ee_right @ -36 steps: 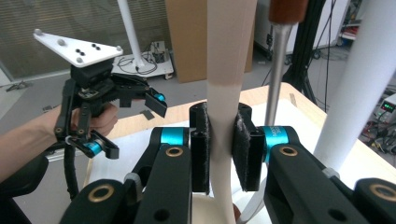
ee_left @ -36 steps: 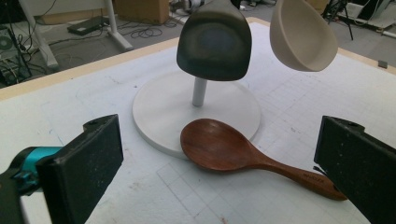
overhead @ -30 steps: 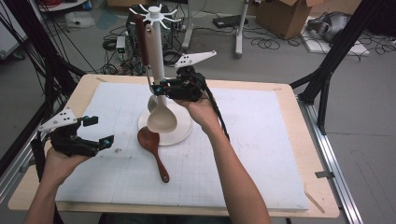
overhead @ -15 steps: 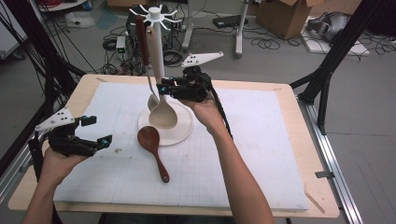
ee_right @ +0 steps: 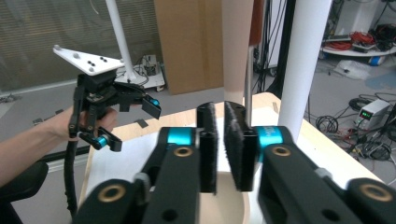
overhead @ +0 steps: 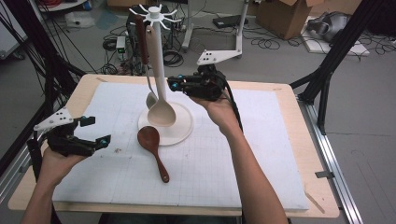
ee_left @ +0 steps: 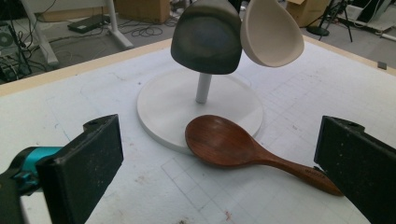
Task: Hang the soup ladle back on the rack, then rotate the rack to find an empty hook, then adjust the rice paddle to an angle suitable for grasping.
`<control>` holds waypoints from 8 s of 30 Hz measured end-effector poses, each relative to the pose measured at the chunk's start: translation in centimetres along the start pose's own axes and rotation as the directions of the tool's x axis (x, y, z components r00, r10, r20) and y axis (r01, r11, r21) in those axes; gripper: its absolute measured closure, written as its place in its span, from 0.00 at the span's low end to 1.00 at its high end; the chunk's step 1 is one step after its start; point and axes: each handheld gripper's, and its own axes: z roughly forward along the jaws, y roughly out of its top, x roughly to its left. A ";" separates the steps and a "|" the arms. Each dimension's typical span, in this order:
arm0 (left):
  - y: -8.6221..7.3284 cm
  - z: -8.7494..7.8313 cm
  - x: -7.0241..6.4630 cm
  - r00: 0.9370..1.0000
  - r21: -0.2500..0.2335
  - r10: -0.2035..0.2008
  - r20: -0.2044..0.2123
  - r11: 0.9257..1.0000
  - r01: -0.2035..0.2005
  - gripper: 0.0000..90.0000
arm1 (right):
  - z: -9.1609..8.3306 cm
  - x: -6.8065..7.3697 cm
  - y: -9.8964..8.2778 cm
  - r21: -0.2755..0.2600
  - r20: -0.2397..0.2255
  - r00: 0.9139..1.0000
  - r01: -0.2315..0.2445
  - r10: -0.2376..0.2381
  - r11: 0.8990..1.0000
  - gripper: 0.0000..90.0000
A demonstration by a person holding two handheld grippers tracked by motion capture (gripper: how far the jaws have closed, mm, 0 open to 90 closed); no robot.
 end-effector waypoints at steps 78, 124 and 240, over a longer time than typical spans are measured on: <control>0.4 0.1 -0.3 1.000 -0.011 0.002 0.023 1.000 -0.002 0.02 | 0.9 1.3 11.4 -0.041 0.015 0.991 0.133 -0.132 0.990 1.00; 0.0 0.3 0.1 1.000 0.003 -0.013 0.024 1.000 0.012 0.02 | -1.9 3.2 -2.7 0.015 0.082 0.996 -0.040 0.039 0.999 0.37; -0.4 1.0 -0.1 0.999 0.010 -0.021 0.041 1.000 0.021 0.02 | 12.5 3.8 -19.1 0.407 0.165 0.982 -0.155 0.095 0.900 0.99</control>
